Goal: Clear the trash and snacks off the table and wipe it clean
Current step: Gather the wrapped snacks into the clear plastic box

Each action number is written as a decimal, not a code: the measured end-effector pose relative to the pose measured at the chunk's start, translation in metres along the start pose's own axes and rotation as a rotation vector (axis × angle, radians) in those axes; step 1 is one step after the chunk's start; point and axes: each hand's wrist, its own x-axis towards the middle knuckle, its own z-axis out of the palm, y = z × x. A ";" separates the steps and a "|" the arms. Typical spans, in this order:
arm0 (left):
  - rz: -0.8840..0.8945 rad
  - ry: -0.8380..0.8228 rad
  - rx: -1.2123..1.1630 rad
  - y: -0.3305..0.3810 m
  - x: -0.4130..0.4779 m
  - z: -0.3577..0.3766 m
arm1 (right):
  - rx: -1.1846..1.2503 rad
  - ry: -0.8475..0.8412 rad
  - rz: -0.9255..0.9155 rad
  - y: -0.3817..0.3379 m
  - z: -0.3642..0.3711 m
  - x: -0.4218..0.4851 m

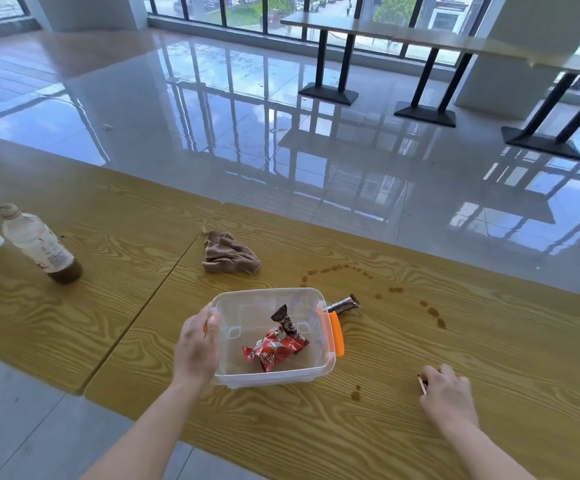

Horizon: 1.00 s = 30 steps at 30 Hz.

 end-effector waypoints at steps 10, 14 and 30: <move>0.142 0.079 0.181 0.010 -0.007 0.002 | 0.314 0.188 -0.185 -0.031 -0.025 -0.003; 0.161 0.075 0.209 0.008 -0.007 0.004 | 0.555 0.278 -0.475 -0.097 -0.067 -0.015; 0.164 0.078 0.217 0.007 -0.007 0.005 | 0.309 0.035 -0.907 -0.210 -0.059 -0.039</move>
